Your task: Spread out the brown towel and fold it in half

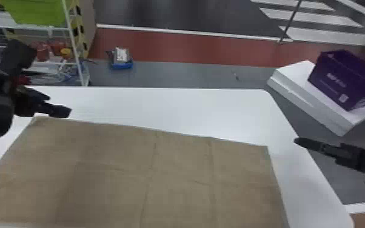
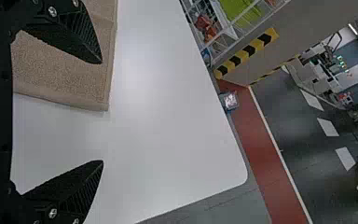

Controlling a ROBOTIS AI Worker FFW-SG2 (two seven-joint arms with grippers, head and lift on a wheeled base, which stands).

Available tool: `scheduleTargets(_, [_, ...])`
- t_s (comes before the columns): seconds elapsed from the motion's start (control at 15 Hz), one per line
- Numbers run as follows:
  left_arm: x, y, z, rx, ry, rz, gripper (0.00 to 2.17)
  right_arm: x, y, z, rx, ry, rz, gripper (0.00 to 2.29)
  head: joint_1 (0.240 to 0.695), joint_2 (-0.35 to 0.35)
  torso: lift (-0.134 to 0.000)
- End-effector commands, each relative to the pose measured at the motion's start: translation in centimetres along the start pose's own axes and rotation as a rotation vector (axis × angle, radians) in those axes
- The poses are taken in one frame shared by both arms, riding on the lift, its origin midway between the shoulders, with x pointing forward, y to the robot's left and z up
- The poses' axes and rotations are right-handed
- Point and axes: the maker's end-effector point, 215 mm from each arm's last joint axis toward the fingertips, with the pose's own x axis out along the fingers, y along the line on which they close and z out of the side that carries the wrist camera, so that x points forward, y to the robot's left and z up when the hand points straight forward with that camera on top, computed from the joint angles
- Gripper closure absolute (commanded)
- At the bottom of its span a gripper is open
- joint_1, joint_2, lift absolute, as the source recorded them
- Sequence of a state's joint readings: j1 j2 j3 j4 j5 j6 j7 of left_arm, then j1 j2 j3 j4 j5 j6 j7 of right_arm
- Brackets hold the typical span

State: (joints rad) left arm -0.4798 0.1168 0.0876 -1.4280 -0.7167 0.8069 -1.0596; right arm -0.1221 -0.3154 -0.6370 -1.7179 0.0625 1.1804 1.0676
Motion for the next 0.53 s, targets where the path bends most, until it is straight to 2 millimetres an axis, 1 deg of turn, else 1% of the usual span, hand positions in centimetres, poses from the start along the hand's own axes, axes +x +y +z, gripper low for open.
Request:
scheduleTargets(0.0, [1.0,1.1,-0.6,0.044,0.046,-0.011,0.27,-0.2,-0.3,0.1,0.004,-0.002,-0.006,0.13,0.695,-0.178,-0.134])
scheduleTargets(0.13, [1.4,2.8,-1.8,0.062,0.108,-0.006,0.27,-0.2,-0.4,0.3,0.003,-0.006,-0.005,0.13,0.695,-0.175,-0.134])
scheduleTargets(0.33, [2.0,3.9,-2.4,0.129,0.163,-0.031,0.27,0.0,-0.3,0.2,0.001,0.000,-0.003,0.13,0.695,-0.160,-0.134])
scheduleTargets(0.47, [2.0,4.5,-3.5,0.148,0.204,-0.039,0.31,0.1,-0.1,0.2,-0.002,0.003,0.000,0.13,0.695,-0.146,-0.134])
